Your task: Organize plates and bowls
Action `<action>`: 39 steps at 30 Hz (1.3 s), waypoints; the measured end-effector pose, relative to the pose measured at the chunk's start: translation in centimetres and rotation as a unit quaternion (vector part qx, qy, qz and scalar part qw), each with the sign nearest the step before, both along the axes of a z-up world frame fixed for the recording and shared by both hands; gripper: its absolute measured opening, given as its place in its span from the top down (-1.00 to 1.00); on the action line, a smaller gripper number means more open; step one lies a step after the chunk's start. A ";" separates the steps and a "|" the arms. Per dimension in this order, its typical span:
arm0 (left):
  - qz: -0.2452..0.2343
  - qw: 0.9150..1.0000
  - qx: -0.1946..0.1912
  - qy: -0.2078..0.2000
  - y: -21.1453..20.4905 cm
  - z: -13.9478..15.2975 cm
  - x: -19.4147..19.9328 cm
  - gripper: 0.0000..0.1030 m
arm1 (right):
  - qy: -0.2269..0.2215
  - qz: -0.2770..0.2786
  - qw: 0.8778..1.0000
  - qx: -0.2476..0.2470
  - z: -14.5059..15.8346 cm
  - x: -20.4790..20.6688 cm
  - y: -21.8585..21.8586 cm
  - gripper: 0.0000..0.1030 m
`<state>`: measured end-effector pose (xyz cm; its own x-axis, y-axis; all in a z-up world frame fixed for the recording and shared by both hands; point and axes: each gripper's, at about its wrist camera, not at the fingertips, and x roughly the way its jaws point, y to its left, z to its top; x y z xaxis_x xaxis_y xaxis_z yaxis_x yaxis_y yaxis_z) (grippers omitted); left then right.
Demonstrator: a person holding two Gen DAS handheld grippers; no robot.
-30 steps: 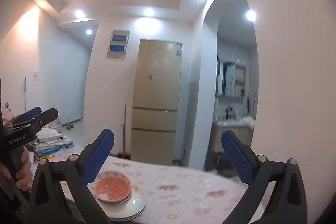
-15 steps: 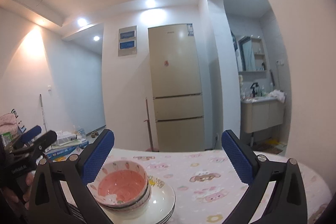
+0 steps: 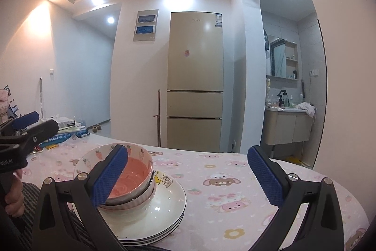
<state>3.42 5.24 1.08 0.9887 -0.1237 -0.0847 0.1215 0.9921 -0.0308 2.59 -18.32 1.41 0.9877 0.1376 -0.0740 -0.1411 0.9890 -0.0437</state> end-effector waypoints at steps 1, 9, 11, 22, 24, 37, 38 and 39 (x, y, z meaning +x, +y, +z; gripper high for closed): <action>-0.001 1.000 -0.001 0.004 0.0 -0.1 0.1 -0.99 | 0.005 -0.001 1.000 0.003 0.0 0.2 -0.1 -1.00; 0.018 1.000 -0.005 0.012 0.1 -0.1 0.1 -0.99 | 0.049 0.000 0.998 0.027 -0.2 1.4 -1.2 -1.00; 0.018 1.000 -0.002 0.008 -0.1 0.0 -0.1 -0.99 | 0.046 0.001 0.999 0.023 -0.2 1.3 -1.0 -1.00; 0.016 1.000 -0.003 0.020 0.0 -0.1 0.7 -0.99 | 0.009 -0.005 1.000 -0.014 -0.1 -0.4 0.6 -1.00; 0.016 1.000 -0.006 0.024 0.0 -0.1 0.9 -0.99 | 0.008 -0.006 1.000 -0.014 -0.1 -0.4 0.6 -1.00; 0.005 1.000 0.002 0.026 -0.8 -0.3 0.8 -0.99 | 0.009 -0.007 1.000 -0.020 0.0 -0.5 1.0 -1.00; 0.006 1.000 0.001 0.027 -0.8 -0.3 0.9 -0.99 | 0.010 -0.007 1.000 -0.019 0.0 -0.5 1.0 -1.00; 0.006 1.000 0.001 0.028 -0.8 -0.3 0.9 -0.99 | 0.011 -0.008 1.000 -0.018 0.1 -0.5 1.0 -1.00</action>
<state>4.32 4.40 0.74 0.9837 -0.1117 -0.1408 0.1078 0.9935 -0.0353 2.11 -17.34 1.46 0.9878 0.1192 -0.1005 -0.1272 0.9889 -0.0768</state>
